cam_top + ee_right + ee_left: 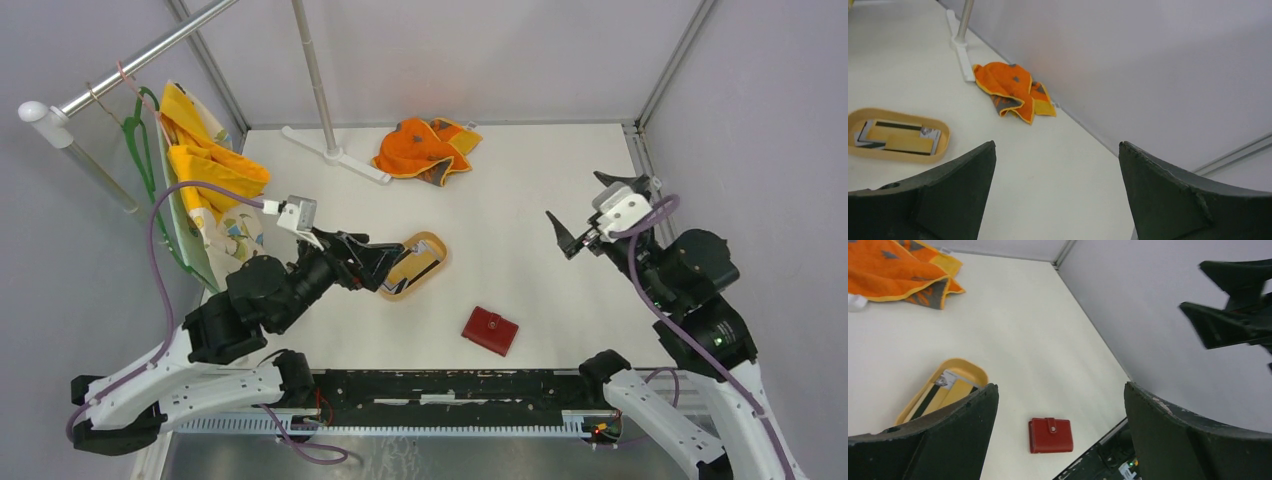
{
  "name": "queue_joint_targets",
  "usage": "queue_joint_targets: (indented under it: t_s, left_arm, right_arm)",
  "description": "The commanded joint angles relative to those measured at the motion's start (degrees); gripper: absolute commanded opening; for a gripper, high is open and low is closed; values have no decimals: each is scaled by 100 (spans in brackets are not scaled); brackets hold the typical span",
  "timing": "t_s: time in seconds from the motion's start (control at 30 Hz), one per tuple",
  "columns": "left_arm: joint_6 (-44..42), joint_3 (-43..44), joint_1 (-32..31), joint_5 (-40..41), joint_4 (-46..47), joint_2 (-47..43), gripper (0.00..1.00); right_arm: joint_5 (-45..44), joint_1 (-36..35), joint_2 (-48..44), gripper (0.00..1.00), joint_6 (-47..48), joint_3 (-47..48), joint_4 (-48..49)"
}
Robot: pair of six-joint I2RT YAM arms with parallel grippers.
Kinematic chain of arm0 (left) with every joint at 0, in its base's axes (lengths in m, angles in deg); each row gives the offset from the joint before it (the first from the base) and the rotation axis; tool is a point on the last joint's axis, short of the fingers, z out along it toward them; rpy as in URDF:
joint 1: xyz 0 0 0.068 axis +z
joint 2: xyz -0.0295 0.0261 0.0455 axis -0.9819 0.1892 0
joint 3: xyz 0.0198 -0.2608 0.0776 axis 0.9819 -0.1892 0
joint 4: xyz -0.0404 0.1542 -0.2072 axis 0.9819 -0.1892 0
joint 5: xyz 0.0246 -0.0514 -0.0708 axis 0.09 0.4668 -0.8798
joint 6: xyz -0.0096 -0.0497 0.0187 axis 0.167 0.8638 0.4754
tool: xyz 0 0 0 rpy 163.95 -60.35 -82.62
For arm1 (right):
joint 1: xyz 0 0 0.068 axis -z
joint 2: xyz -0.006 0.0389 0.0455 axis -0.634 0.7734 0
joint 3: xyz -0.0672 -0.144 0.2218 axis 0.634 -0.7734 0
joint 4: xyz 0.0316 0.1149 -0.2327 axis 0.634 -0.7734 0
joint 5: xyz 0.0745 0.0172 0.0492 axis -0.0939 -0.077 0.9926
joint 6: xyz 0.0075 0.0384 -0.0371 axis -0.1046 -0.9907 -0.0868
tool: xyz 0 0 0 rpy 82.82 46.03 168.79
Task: Put the credit cards into the card holder
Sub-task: Reset both arms
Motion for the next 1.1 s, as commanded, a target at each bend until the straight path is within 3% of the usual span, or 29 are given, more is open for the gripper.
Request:
queue_joint_targets:
  t_s: [0.0, 0.5, 1.07]
  left_arm:
    - [-665, 212, -12, 477, -345, 71, 100]
    - [-1783, -42, -9, 85, 185, 568, 100]
    - [-1921, -392, -10, -86, 449, 707, 100]
  right_arm:
    - [-243, 219, 89, 98, -1066, 525, -266]
    - [843, 955, 716, 98, -726, 610, -381]
    - [1301, 1358, 791, 98, -748, 364, -238]
